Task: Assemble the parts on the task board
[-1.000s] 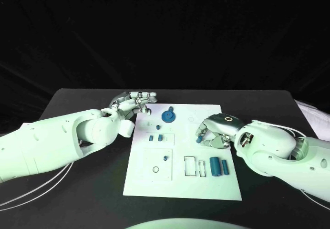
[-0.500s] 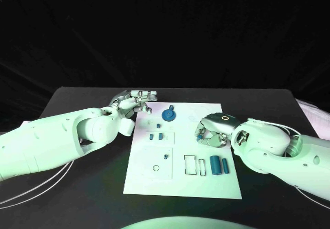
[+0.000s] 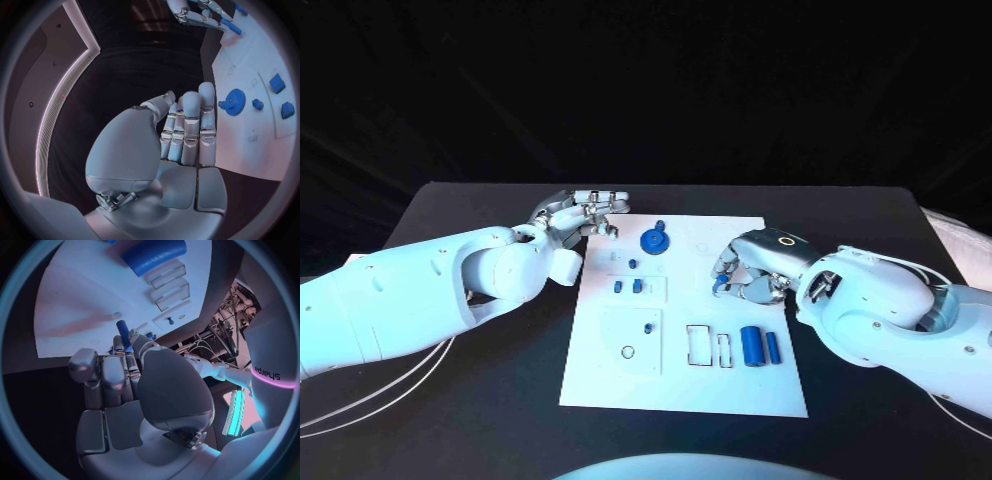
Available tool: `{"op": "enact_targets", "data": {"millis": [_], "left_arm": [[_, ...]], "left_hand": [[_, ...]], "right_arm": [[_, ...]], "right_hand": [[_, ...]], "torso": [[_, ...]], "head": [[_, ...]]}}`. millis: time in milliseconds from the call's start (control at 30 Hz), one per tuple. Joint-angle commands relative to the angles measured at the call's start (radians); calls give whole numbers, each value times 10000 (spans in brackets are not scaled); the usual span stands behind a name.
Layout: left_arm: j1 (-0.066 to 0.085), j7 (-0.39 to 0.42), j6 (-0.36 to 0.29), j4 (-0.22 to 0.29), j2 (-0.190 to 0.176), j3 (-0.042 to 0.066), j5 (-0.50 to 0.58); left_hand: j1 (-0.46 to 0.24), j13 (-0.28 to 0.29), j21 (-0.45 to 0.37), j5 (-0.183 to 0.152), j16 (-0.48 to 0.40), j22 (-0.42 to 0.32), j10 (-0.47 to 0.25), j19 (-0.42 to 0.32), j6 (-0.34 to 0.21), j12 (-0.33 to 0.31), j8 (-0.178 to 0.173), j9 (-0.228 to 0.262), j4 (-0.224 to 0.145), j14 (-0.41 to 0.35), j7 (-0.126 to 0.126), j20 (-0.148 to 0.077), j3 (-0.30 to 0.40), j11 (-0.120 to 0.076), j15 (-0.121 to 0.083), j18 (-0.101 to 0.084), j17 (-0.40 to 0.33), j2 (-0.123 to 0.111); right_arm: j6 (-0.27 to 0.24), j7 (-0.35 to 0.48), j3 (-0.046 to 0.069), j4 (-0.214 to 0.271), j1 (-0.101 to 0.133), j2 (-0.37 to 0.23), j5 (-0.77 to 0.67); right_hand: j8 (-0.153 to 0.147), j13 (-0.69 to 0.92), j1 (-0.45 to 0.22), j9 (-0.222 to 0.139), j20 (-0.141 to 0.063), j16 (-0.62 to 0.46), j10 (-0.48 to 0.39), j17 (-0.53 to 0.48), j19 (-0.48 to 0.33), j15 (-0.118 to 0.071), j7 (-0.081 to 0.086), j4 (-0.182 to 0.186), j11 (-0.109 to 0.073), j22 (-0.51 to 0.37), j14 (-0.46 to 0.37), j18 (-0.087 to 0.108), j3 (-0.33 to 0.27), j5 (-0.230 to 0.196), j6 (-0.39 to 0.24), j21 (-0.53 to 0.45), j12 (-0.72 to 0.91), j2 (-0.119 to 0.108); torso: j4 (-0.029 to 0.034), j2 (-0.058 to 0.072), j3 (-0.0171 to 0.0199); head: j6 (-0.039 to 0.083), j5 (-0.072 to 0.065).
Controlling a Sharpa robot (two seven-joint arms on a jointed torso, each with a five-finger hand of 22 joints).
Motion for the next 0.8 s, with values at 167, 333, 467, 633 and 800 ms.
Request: {"op": "enact_targets", "data": {"millis": [167,333,467,633,800], "left_arm": [[-21,36,197,6,23,3,35],[-31,38,199,-1,44,2,35],[-35,41,212,-7,83,2,35],[-37,37,216,-21,130,2,35],[-39,36,221,-34,165,2,35]], "left_hand": [[-61,-13,-30,21,-27,-9,-79,19,-78,6,43,-5,15,-80,0,13,-63,-8,9,103,-9,24],[-61,-13,-30,21,-27,-9,-79,19,-78,6,43,-5,15,-80,0,13,-63,-8,9,103,-9,24],[-61,-13,-30,21,-27,-9,-79,19,-78,6,43,-5,15,-80,0,13,-63,-8,9,103,-9,24],[-61,-13,-30,21,-27,-9,-79,19,-78,6,43,-5,15,-80,0,13,-63,-8,9,103,-9,24],[-61,-13,-30,21,-27,-9,-79,19,-78,6,43,-5,15,-80,0,13,-63,-8,9,103,-9,24]], "right_arm": [[-661,491,25,472,111,66,1240],[-637,686,15,549,-83,600,1542],[-506,834,-13,479,-357,1192,1633],[-279,1021,-66,317,-696,1845,1632],[-5,1204,-138,90,-925,2316,1588]], "right_hand": [[32,4,126,1,14,67,121,-9,82,-58,26,-38,6,24,201,-112,135,72,65,78,-76,34],[9,2,151,-5,14,72,125,-19,74,-51,49,-72,20,17,199,-112,207,119,46,82,-124,14],[-14,-1,160,-10,18,59,117,-56,55,-40,71,-99,37,-9,192,-107,272,168,24,74,-172,-2],[-44,-4,166,-19,27,48,93,-89,26,-25,96,-132,58,-49,184,-99,342,208,-9,58,-229,-18],[-56,-4,176,-22,32,51,84,-93,14,-17,108,-159,67,-62,181,-96,386,234,-21,54,-259,-24]], "torso": [[4,9,-7],[-5,-8,-22],[18,7,-17],[18,19,-21],[-9,16,-30]], "head": [[16,17],[1,76],[1,131],[-17,195],[-64,262]]}}
